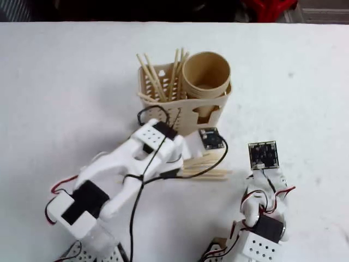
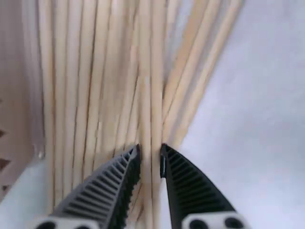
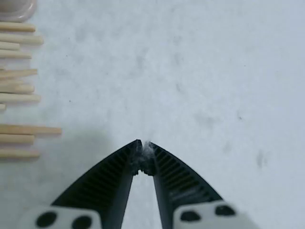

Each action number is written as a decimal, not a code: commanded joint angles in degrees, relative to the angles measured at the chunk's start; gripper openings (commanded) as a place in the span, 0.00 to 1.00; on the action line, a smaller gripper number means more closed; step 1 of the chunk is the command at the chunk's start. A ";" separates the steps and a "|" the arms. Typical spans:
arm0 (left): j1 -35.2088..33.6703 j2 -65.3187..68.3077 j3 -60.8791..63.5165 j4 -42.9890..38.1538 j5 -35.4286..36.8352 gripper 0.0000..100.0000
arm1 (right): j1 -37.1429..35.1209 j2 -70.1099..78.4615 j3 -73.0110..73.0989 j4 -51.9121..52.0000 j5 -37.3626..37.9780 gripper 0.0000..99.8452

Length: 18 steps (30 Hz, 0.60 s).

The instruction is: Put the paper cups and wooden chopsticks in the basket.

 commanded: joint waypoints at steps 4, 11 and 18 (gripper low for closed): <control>-0.66 -0.04 -7.47 4.13 0.70 0.09 | 0.48 -0.31 0.53 -0.48 0.53 0.02; -0.48 0.31 -19.08 11.34 1.23 0.09 | 0.48 -0.31 0.53 -0.48 0.53 0.02; 2.42 0.66 -16.26 4.04 1.32 0.12 | 0.57 -0.31 0.53 -0.48 0.53 0.02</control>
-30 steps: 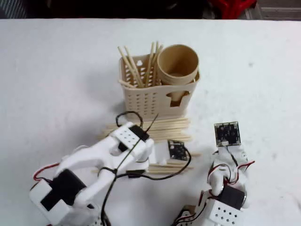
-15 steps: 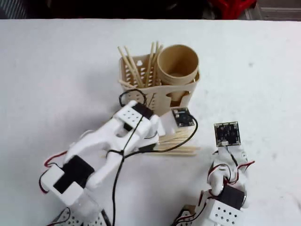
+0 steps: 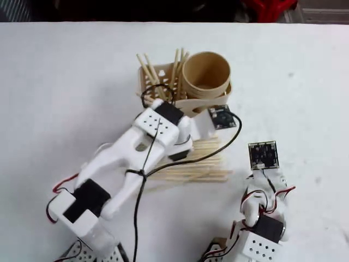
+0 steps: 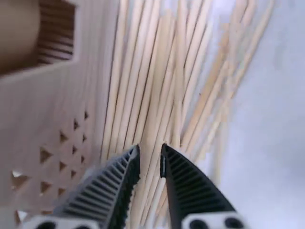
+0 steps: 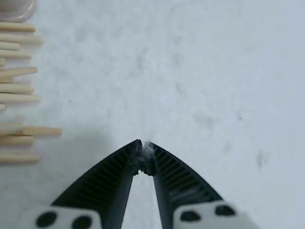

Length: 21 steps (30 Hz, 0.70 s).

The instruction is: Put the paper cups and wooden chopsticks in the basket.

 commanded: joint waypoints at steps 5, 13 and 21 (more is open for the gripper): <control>3.47 -0.22 6.95 -10.99 0.26 0.15 | 0.57 -0.31 0.53 -0.48 0.53 0.02; 3.38 4.79 6.77 -12.66 0.18 0.15 | 0.48 -0.31 0.53 -0.48 0.53 0.02; 1.80 13.41 -0.62 -10.55 0.09 0.10 | 0.57 -0.31 0.53 -0.48 0.53 0.02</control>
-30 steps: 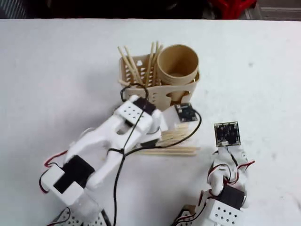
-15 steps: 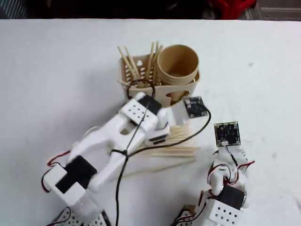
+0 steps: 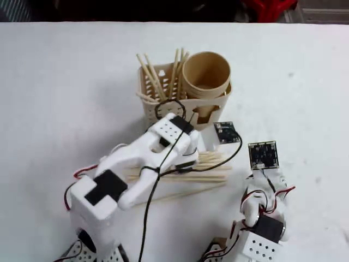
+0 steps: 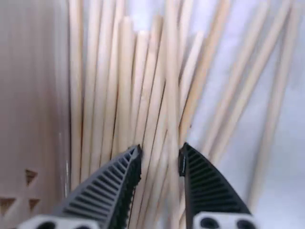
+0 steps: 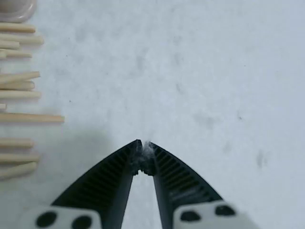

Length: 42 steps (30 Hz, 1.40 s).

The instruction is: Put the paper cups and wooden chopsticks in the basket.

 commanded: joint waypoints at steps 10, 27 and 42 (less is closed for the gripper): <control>-1.36 -3.74 -3.43 4.13 0.18 0.02 | 0.48 -0.31 0.53 -0.48 0.53 0.02; -1.71 -18.33 -2.90 14.51 0.62 0.02 | 0.40 -0.31 0.53 -0.48 0.53 0.02; -1.27 -42.33 9.85 13.71 0.70 0.02 | 0.40 -0.31 0.53 -0.48 0.53 0.02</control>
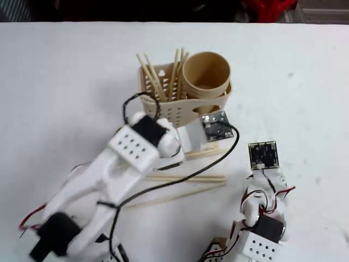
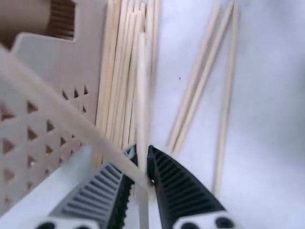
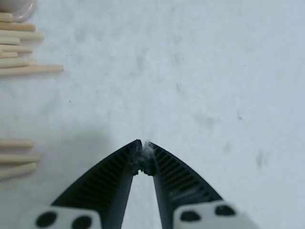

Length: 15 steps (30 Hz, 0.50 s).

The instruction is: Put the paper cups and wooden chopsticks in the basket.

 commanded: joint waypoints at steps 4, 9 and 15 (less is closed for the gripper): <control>-0.48 -13.23 3.52 -5.45 3.69 0.02 | 0.40 -0.31 0.53 -0.48 0.53 0.02; -0.66 -13.41 -1.85 -8.53 7.56 0.02 | 0.40 -0.31 0.53 -0.48 0.53 0.02; -0.75 -13.32 -17.32 -7.82 11.16 0.02 | 0.40 -0.31 0.53 -0.48 0.53 0.02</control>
